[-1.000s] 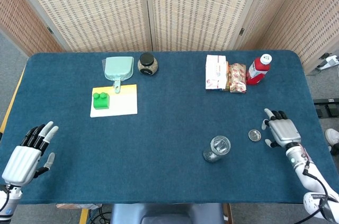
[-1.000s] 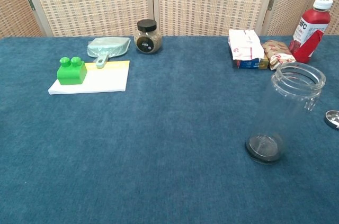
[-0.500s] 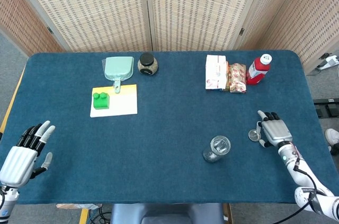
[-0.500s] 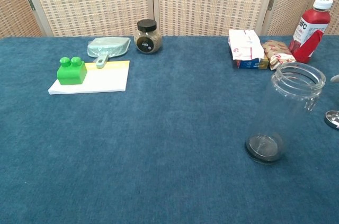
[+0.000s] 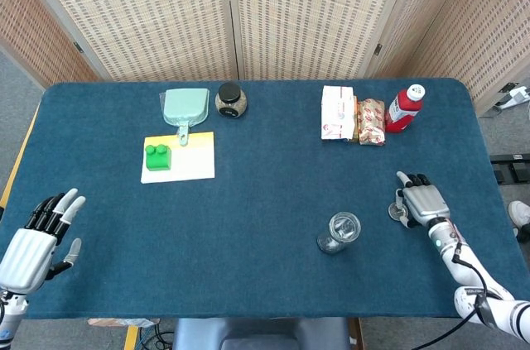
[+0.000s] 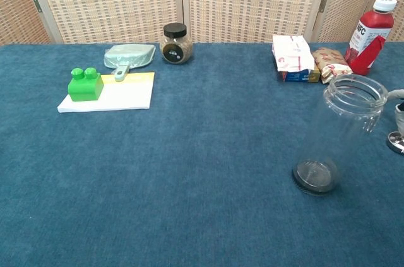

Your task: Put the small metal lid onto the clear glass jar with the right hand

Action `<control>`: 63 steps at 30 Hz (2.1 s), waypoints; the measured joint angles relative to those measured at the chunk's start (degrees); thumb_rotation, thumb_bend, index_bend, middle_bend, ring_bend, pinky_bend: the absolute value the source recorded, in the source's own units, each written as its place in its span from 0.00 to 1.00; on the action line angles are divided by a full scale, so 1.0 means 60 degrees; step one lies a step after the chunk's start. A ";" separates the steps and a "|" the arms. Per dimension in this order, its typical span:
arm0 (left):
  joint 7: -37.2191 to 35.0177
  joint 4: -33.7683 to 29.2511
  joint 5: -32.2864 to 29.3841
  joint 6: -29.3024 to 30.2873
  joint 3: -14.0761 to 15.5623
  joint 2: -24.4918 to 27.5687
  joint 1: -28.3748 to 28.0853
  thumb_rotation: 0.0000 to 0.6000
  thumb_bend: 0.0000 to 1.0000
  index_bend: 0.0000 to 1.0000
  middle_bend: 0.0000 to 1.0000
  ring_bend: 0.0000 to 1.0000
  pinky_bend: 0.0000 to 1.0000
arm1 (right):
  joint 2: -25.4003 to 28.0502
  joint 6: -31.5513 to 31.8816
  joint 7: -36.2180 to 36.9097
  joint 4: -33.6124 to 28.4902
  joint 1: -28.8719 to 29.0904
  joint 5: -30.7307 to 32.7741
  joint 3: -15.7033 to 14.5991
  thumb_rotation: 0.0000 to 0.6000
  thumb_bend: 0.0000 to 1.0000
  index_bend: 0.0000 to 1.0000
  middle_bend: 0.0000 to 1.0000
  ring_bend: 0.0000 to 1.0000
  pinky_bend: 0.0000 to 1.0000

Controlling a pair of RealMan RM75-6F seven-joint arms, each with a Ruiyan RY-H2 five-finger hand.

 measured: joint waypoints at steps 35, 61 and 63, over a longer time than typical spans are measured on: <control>-0.0797 0.0482 0.0480 0.0631 -0.0016 -0.0014 -0.0003 1.00 0.47 0.00 0.00 0.00 0.09 | -0.0346 -0.0240 -0.0472 0.0406 0.0464 0.0468 -0.0224 1.00 0.34 0.61 0.01 0.00 0.00; -0.0989 0.0595 0.0592 0.0817 -0.0022 -0.0052 -0.0023 1.00 0.47 0.00 0.00 0.00 0.10 | -0.0403 -0.0304 -0.0946 0.0595 0.0682 0.0945 -0.0388 1.00 0.35 0.64 0.03 0.00 0.00; -0.1006 0.0598 0.0601 0.0822 -0.0023 -0.0058 -0.0030 1.00 0.47 0.00 0.00 0.00 0.10 | -0.0419 -0.0247 -0.1027 0.0585 0.0686 0.0945 -0.0412 1.00 0.35 0.64 0.03 0.00 0.00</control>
